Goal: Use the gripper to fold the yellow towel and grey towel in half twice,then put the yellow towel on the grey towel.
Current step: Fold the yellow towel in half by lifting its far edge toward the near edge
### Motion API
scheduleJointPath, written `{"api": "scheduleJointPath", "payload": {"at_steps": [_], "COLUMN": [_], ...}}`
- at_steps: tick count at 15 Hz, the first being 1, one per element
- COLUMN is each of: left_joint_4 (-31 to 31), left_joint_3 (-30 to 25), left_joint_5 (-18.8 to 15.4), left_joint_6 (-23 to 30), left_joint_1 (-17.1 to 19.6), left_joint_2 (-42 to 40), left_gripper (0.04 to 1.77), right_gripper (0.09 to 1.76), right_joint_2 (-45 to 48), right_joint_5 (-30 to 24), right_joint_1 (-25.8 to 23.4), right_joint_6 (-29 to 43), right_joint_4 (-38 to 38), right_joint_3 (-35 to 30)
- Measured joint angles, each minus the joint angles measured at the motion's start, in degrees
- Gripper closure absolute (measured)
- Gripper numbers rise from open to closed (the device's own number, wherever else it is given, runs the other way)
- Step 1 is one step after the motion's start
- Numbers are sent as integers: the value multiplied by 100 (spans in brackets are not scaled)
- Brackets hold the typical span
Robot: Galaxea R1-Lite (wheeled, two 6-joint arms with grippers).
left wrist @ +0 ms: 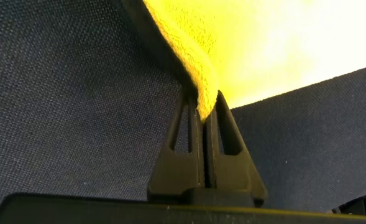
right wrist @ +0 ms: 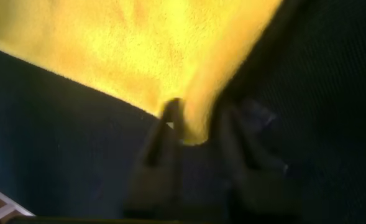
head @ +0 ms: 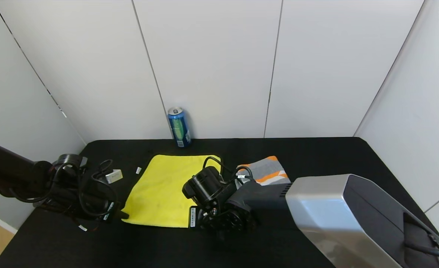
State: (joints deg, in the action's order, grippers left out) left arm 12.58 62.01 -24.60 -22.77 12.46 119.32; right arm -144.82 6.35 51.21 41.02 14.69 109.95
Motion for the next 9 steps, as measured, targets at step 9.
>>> {"api": "scheduleJointPath", "payload": {"at_steps": [9], "left_joint_4": [0], "left_joint_3": [-22], "left_joint_5": [-5], "left_joint_6": [9], "left_joint_1": [-1], "left_joint_2": [-52], "left_gripper": [169], "right_gripper": [171], "right_joint_2": [20], "right_joint_5": [5], "right_joint_1": [-2], "right_joint_6": [13], "right_joint_4": [59], "right_joint_3": [-35]}}
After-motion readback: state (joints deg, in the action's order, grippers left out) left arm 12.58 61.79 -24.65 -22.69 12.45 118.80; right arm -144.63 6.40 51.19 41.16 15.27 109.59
